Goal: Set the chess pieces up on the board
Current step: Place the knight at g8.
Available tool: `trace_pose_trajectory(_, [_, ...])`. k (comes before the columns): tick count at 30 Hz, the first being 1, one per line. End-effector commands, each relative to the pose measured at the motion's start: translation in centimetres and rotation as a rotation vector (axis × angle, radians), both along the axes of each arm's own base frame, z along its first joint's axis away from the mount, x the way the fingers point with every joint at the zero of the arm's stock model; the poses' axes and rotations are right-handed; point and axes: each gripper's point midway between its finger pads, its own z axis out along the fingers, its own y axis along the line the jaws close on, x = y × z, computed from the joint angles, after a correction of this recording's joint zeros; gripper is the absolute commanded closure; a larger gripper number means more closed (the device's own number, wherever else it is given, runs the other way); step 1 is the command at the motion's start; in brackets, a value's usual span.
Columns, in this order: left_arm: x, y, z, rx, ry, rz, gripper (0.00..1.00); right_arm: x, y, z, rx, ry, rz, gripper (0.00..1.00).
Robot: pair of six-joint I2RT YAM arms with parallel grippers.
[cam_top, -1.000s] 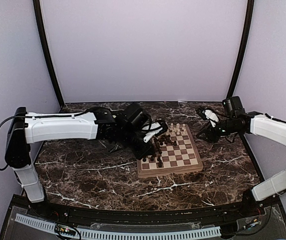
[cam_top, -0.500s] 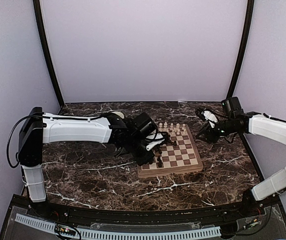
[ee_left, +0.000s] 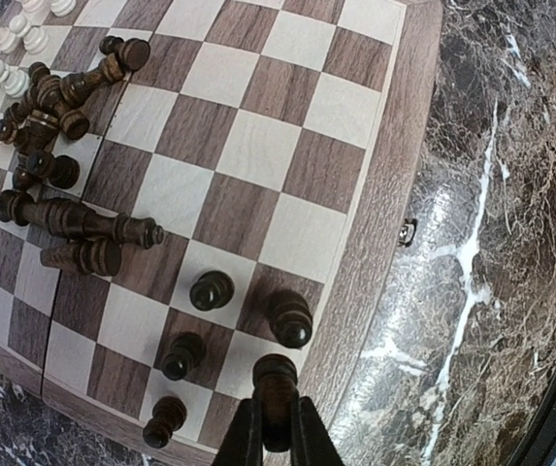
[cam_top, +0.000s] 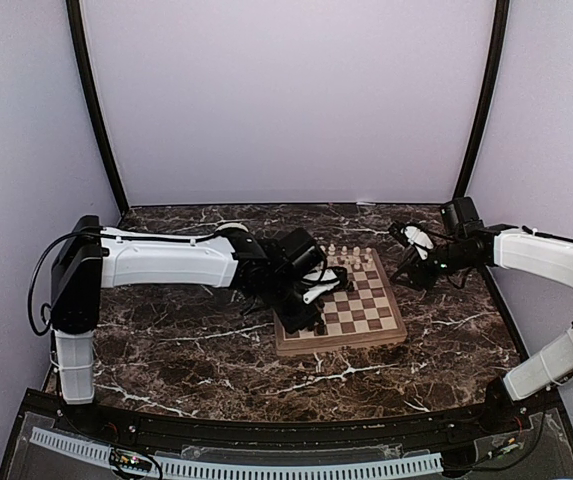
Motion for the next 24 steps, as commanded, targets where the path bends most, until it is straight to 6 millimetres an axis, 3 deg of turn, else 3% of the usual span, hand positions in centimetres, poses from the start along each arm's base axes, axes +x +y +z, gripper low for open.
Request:
trace_pose_trajectory(1, [-0.5,-0.1,0.1,0.018,0.017,-0.01,1.0,0.3,0.4,0.6,0.012,-0.018,0.015,0.57])
trace_pose_trajectory(14, [-0.2,0.6,-1.0,0.074,0.017,0.004,0.99,0.3,0.4,0.5,0.012,-0.007,0.018,0.57])
trace_pose_trajectory(22, [0.0,0.7,-1.4,0.091,0.012,0.016,0.94,0.2,0.4,0.4,0.011,-0.004,0.02,0.57])
trace_pose_trajectory(24, [0.4,0.8,-1.4,0.096,-0.003,0.028,0.89,0.3,0.4,0.4,0.011,-0.004,0.019,0.57])
